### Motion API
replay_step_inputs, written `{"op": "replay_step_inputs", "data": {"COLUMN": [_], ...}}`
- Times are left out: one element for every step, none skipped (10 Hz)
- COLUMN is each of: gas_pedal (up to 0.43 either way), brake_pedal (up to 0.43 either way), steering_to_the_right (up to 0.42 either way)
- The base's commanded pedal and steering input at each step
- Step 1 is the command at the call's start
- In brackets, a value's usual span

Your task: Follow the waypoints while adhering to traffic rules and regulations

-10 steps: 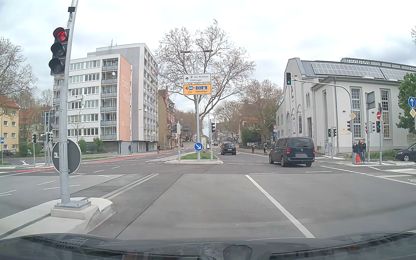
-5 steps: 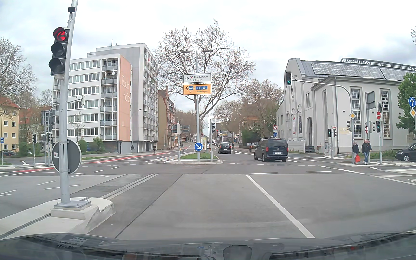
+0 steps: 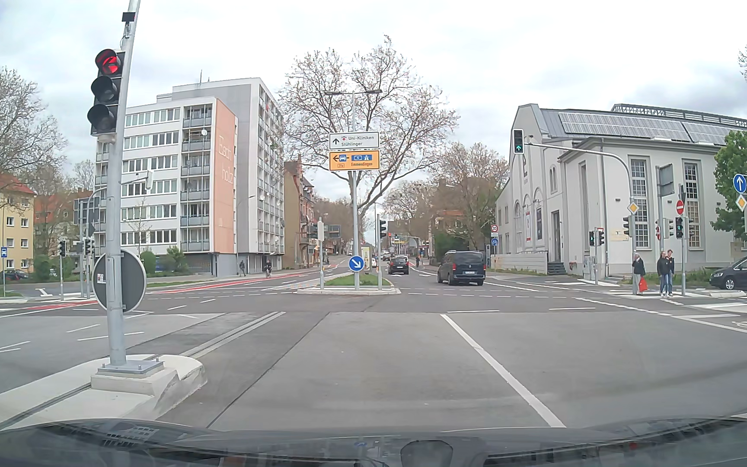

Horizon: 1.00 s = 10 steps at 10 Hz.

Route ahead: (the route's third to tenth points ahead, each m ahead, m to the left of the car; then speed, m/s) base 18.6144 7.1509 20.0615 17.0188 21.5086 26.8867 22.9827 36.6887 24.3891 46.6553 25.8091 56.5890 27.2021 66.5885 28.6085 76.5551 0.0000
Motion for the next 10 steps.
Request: {"op": "replay_step_inputs", "data": {"gas_pedal": [0.0, 0.0, 0.0, 0.0, 0.0, 0.0, 0.0, 0.0, 0.0, 0.0], "brake_pedal": [0.201, 0.201, 0.201, 0.201, 0.201, 0.201, 0.201, 0.201, 0.201, 0.201], "steering_to_the_right": [-0.001, -0.001, -0.001, -0.001, -0.001, -0.001, -0.001, -0.001, -0.001, -0.001]}}
